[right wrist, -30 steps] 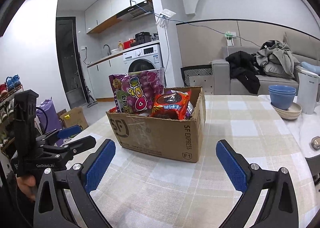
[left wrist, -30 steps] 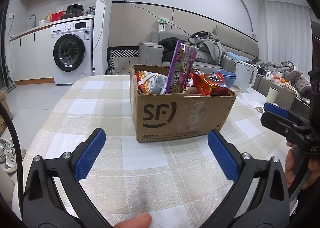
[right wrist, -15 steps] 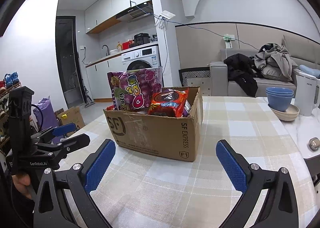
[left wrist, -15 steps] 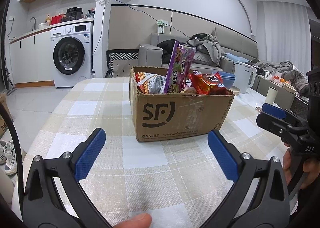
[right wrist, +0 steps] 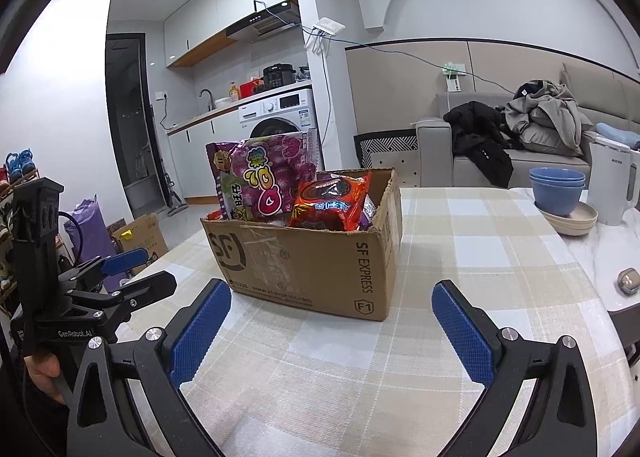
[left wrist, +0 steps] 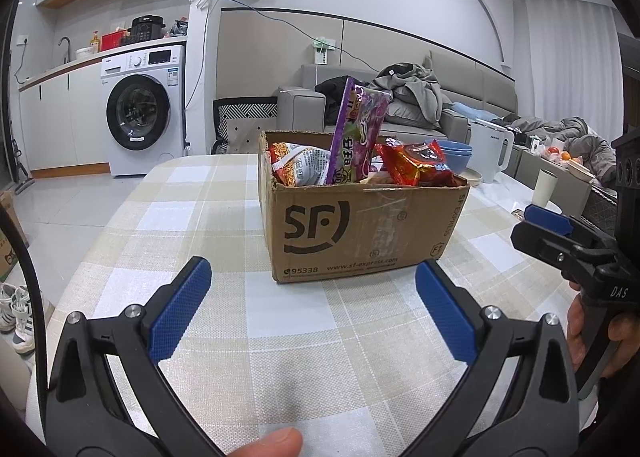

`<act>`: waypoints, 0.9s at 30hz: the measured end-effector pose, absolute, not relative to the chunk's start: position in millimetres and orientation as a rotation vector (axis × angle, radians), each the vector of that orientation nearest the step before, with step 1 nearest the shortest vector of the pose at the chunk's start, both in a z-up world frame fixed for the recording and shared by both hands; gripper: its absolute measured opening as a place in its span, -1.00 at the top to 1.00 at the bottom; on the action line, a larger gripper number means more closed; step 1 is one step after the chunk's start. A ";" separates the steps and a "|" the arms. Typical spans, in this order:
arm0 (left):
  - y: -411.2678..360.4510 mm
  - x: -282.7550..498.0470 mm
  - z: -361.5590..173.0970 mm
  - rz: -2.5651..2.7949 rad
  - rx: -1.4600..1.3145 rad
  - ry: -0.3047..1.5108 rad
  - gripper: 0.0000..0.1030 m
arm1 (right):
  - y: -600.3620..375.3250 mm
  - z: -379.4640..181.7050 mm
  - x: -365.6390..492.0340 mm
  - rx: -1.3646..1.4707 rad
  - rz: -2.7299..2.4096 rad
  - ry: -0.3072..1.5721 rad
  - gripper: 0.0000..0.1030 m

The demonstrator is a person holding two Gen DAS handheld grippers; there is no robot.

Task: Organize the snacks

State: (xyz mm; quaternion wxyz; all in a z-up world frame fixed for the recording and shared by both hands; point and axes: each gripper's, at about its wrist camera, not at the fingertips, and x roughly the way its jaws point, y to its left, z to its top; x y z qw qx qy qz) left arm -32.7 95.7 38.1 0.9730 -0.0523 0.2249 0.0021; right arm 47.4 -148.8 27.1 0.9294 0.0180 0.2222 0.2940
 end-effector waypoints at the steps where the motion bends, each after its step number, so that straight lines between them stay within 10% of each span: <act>1: 95.3 -33.4 38.7 0.004 -0.105 0.455 -0.98 | -148.8 27.3 47.2 0.036 0.602 0.455 -0.99; 27: 96.3 -33.2 37.8 0.005 -0.109 0.464 -0.98 | -151.1 25.6 46.7 0.031 0.591 0.465 -0.99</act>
